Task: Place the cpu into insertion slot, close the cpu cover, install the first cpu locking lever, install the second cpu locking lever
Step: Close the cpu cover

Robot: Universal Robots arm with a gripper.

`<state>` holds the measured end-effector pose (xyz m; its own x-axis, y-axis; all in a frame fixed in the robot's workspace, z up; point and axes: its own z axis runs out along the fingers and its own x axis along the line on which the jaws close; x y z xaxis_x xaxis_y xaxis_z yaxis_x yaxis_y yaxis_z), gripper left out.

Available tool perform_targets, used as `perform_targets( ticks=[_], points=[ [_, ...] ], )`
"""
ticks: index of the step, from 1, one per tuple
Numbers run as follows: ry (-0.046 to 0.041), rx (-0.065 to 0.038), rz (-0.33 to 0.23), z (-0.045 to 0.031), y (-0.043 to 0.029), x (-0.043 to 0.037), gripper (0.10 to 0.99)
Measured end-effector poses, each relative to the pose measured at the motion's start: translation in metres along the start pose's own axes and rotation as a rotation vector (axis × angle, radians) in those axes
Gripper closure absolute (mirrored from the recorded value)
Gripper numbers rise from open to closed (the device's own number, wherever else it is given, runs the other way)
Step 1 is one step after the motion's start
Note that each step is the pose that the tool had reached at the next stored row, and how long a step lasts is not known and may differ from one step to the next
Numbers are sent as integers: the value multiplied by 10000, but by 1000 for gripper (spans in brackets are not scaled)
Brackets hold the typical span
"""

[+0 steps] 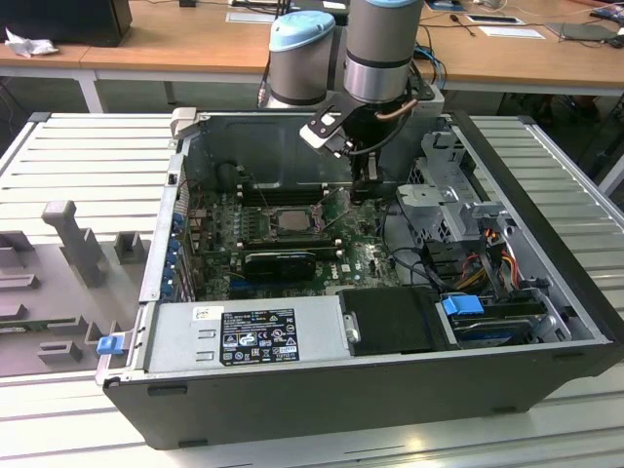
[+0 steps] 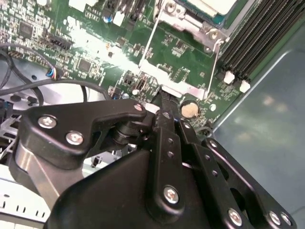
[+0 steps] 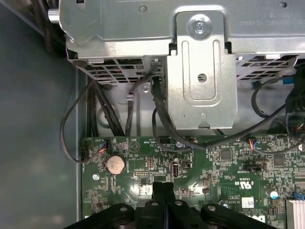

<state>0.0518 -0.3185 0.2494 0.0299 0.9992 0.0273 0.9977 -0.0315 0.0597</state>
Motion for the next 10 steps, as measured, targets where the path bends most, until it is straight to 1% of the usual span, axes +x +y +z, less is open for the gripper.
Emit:
perform_targets(
  ticks=[1, 5, 7, 10],
  points=[
    [0, 0, 1, -1, -17, -1, 980],
    [0, 0, 1, -2, -29, -1, 980],
    [0, 0, 1, -4, -58, -2, 980],
    [0, 0, 0, -4, -69, -2, 980]
  ],
)
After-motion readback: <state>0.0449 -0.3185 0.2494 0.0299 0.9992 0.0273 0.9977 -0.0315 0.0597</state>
